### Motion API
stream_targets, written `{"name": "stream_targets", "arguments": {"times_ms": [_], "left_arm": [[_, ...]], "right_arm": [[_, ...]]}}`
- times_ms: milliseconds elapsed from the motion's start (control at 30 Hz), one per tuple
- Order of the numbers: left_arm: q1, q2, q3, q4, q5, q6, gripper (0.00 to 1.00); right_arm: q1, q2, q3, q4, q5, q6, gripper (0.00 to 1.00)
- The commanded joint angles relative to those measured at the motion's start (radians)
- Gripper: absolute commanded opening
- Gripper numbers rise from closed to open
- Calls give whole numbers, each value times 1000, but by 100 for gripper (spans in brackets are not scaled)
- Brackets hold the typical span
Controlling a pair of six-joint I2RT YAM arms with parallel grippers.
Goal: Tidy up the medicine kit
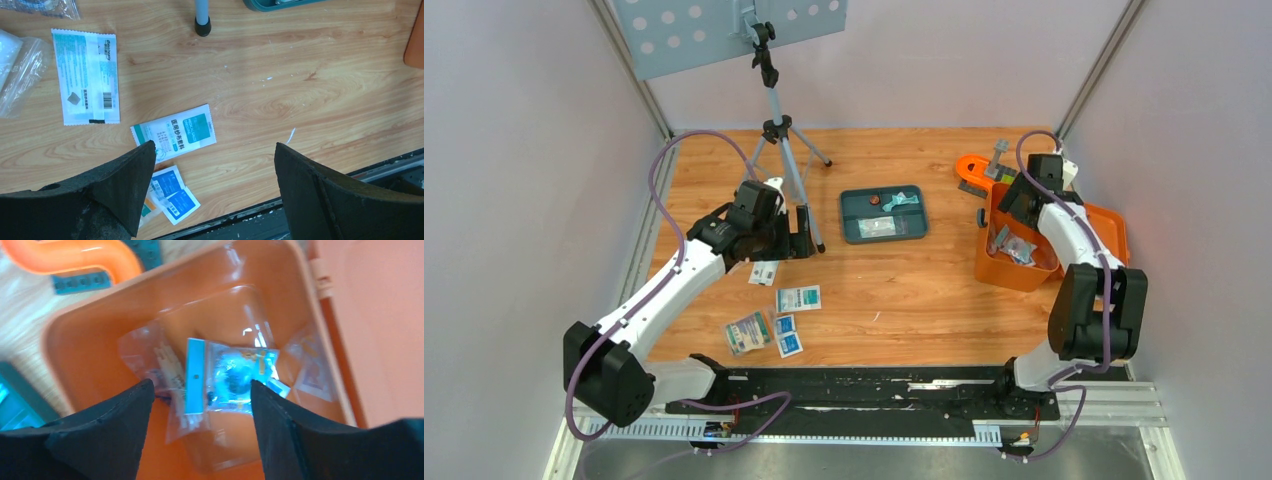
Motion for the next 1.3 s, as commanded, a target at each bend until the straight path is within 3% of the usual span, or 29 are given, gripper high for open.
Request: {"name": "stream_targets", "arguments": {"times_ms": [0,200,467,567,700,900,1100,1267], "left_arm": [[5,-28,35,-16,-30,12,96],[5,-27,26,-20,-45,6,96],[5,-58,-39,-94,-146,-37,94],[7,-61,-94,-124,-205,-63,89],[52,-40,-179,-60,-184,-100,80],[98,48,-248,51,-120,-103,75],[139,102,-247,95,-215,-129,73],[140,233,-139,113,-356,-84,77]], "right_arm": [[30,-59,67,122,-111,25,71],[87,-205,36,136,-190,14,58],[402,-351,-51,136,-201,52,55],[515,-342,-103,146,-224,107,55],[621,-295,-189,208,-299,180,54],[704,-239,-252,276,-371,246,53],[729,-209,-246,284,-360,245,53],[732,-200,-245,287,-363,240,53]]}}
